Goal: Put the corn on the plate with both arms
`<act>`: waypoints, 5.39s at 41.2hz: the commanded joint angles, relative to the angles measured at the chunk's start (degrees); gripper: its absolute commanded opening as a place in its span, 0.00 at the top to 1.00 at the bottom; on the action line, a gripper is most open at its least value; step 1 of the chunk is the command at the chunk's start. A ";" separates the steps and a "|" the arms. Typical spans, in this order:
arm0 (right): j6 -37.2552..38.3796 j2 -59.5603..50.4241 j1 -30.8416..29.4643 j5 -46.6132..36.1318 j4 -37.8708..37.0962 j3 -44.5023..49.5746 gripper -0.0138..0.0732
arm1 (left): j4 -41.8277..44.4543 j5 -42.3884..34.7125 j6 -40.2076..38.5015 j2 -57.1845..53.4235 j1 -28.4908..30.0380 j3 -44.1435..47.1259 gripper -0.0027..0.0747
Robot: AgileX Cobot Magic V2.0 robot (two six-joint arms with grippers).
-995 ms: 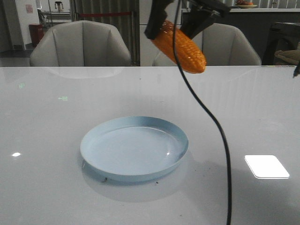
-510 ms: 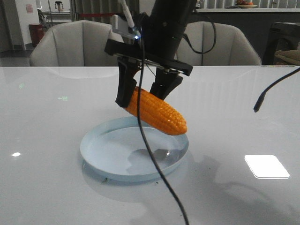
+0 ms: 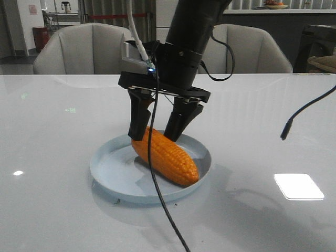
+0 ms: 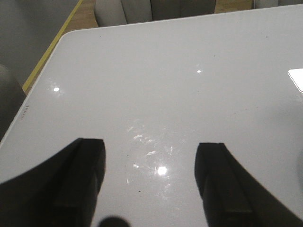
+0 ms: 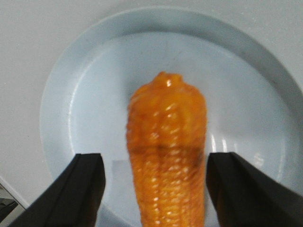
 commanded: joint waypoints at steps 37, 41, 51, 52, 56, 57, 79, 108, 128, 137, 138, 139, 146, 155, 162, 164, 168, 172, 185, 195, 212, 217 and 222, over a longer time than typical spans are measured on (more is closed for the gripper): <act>-1.93 -31.75 -15.89 -2.44 -5.69 -1.80 0.19 | -0.71 -4.61 -0.31 -0.28 0.14 -1.79 0.35; -2.16 -36.23 -20.68 -2.44 -6.64 0.93 0.19 | -0.71 -4.61 -0.31 -0.28 0.14 -1.79 0.35; -3.97 -48.89 -31.92 -8.65 -6.64 19.65 0.19 | -0.71 -4.61 -0.31 -0.28 0.14 -1.79 0.35; -4.03 -50.65 -32.91 -10.32 -6.64 21.65 0.19 | -0.71 -4.61 -0.31 -0.28 0.14 -1.79 0.35; -4.29 -56.66 -35.46 -15.39 -6.64 30.55 0.19 | -0.71 -4.61 -0.31 -0.28 0.14 -1.79 0.35; -4.76 -58.55 -35.94 -16.78 -6.64 32.34 0.19 | -0.71 -4.61 -0.31 -0.28 0.14 -1.79 0.35; -8.61 -87.18 -36.36 -30.32 -6.54 69.52 0.19 | -0.71 -4.61 -0.31 -0.28 0.14 -1.79 0.35; -8.61 -88.02 -36.36 -32.14 -6.04 71.02 0.19 | -0.71 -5.52 -0.31 -0.06 0.14 -1.79 0.35; -8.61 -88.02 -36.36 -32.14 -6.04 71.02 0.19 | -1.52 -5.39 -0.31 -0.06 0.14 -1.79 0.86; -8.61 -88.02 -36.36 -32.14 -6.04 71.02 0.19 | -1.52 -5.39 -0.31 -0.06 0.14 -1.79 0.85; -8.61 -88.02 -36.36 -32.14 -6.04 71.02 0.19 | -1.52 -5.39 -0.31 -0.06 0.14 -1.79 0.85; -8.61 -88.02 -36.36 -32.14 -6.04 71.02 0.19 | -1.52 -5.39 -0.31 -0.06 0.14 -1.79 0.85; -8.61 -88.02 -36.36 -32.14 -6.04 71.02 0.19 | -3.47 -4.83 -0.31 -0.06 0.14 -1.79 0.85; -8.61 -88.02 -36.36 -32.14 -6.04 71.02 0.19 | -11.96 -4.68 -0.31 -6.49 0.14 -1.79 0.85; -8.61 -88.02 -36.36 -32.14 -6.04 71.02 0.19 | -10.90 -4.68 -0.31 -14.73 0.14 -1.71 0.85; -8.61 -88.02 -36.36 -32.14 -6.04 71.02 0.19 | -10.40 -4.68 -0.31 -17.54 -0.20 -1.27 0.85; -8.61 -88.02 -36.36 -32.14 -6.04 71.02 0.19 | -8.78 -5.07 -0.31 -23.57 -1.07 0.48 0.85; -8.61 -88.02 -36.36 -32.14 -6.04 71.02 0.19 | -7.99 -5.32 -0.31 -30.44 -2.48 3.73 0.85; -8.61 -88.02 -36.36 -32.14 -6.04 71.02 0.19 | -7.99 -7.37 -0.31 -42.62 -3.89 14.45 0.85; -8.61 -88.02 -36.36 -31.85 -6.04 71.02 0.19 | -8.39 -8.56 -0.31 -42.32 -3.89 18.23 0.85; -8.61 -88.02 -36.36 -31.85 -6.04 71.02 0.19 | -4.55 -17.85 -2.98 -42.32 -3.78 26.82 0.85; -8.61 -88.02 -36.36 -31.85 -6.04 71.02 0.19 | 1.34 -20.00 -10.08 -42.32 -3.78 29.68 0.85; -8.61 -88.02 -36.36 -31.85 -6.04 71.02 0.19 | 1.45 -21.89 -10.55 -42.44 -3.78 33.07 0.85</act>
